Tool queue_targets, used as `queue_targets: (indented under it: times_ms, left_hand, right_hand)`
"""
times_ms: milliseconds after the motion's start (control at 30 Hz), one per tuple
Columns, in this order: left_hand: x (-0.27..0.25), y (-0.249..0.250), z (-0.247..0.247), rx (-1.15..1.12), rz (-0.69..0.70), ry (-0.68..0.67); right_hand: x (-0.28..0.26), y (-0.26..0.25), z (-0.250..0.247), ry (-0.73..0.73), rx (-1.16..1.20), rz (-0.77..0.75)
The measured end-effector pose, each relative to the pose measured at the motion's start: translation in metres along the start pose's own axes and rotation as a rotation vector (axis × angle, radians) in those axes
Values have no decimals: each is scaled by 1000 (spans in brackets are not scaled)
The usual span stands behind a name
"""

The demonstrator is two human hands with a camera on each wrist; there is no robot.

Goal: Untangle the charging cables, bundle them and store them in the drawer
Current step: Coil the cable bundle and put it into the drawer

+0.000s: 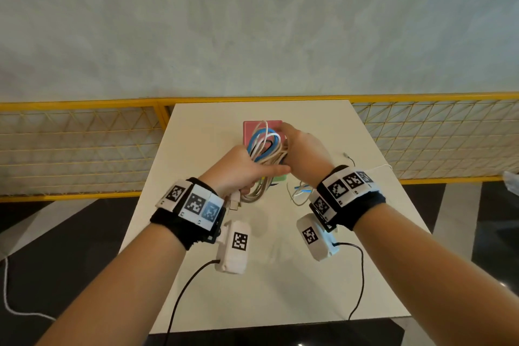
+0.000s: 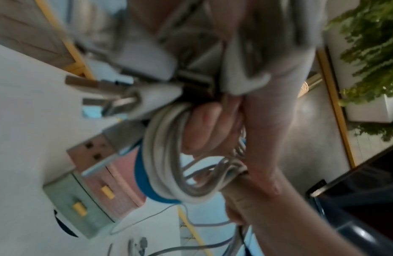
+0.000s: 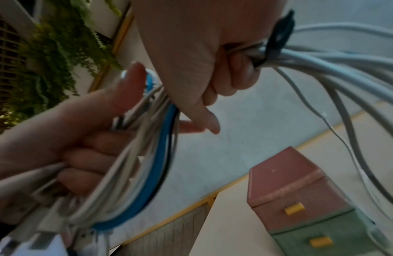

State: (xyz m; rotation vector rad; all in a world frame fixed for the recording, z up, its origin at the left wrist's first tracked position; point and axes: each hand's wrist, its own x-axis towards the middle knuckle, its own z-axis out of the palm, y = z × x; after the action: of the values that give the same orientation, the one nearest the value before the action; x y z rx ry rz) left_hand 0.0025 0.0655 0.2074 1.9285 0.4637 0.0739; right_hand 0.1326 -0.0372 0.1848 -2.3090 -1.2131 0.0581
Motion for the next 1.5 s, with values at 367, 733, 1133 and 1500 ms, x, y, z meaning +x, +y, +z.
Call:
queue_targets:
  times_ms: [367, 733, 1133, 1500]
  left_hand:
    - [3, -9, -3, 55, 161, 28]
    - [14, -9, 4, -707, 48, 194]
    - [27, -12, 17, 0, 150, 296]
    - [26, -11, 19, -183, 192, 264]
  right_hand:
    - [-12, 5, -8, -69, 295, -88]
    - [-48, 23, -1, -99, 779, 46]
    - [-27, -24, -14, 100, 727, 91]
    - [-27, -31, -18, -182, 1080, 265]
